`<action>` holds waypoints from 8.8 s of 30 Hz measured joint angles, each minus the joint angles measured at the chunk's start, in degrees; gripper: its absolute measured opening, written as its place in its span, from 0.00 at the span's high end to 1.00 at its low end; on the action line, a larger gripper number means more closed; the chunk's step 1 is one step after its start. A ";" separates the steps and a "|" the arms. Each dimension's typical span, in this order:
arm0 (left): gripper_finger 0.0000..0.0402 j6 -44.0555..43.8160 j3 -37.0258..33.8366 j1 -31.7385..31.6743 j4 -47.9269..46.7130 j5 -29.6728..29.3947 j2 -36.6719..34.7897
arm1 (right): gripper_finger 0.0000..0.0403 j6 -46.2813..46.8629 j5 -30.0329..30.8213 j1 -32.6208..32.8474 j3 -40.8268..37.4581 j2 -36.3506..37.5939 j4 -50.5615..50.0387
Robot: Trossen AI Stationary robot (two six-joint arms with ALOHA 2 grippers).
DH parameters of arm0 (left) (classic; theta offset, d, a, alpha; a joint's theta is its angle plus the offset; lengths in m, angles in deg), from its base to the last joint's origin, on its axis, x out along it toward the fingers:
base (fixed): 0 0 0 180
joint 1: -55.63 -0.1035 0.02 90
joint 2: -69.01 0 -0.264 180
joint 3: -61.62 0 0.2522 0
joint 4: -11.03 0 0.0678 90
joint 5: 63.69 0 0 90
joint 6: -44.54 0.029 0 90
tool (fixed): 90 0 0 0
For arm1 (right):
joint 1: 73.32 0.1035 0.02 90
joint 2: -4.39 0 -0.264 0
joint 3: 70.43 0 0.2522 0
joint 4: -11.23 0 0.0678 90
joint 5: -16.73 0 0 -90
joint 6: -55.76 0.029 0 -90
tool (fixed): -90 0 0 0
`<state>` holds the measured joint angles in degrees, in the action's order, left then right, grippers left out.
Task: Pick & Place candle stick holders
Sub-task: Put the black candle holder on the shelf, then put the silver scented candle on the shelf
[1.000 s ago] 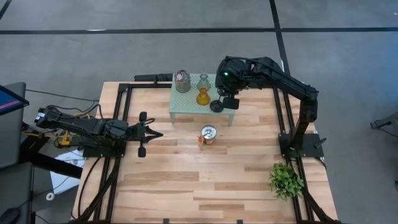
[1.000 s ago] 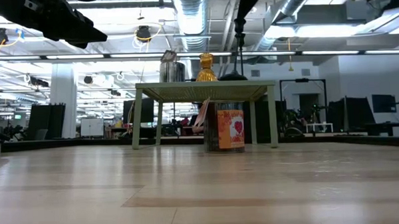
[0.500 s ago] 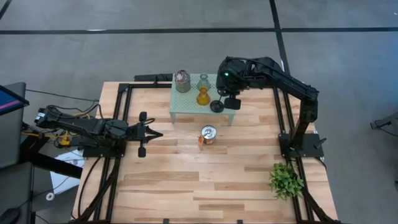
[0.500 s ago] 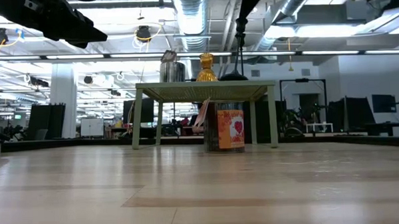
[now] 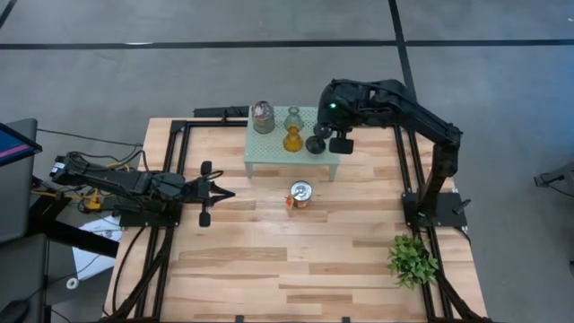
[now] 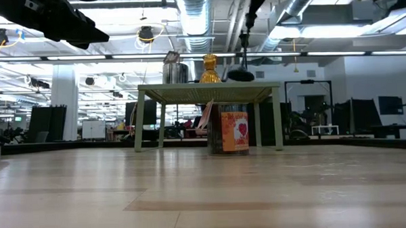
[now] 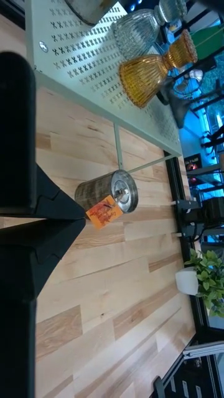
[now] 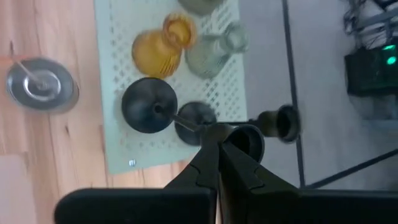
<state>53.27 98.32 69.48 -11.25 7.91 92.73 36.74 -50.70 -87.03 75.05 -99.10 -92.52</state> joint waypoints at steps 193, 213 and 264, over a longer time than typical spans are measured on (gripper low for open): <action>0.98 7.12 7.25 -1.82 18.90 -7.94 29.27 | 1.00 17.94 -18.28 14.15 -112.66 54.77 97.16; 0.99 -17.25 25.03 -8.87 6.87 -12.05 41.22 | 1.00 21.23 -8.99 16.89 -121.73 54.75 99.90; 0.80 -63.73 38.07 -9.46 -6.26 -2.96 58.34 | 1.00 16.94 -12.20 21.19 -121.92 54.75 92.96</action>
<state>-10.46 136.40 60.02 -17.51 4.95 151.07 53.68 -62.90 -65.84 -46.87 -44.34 0.44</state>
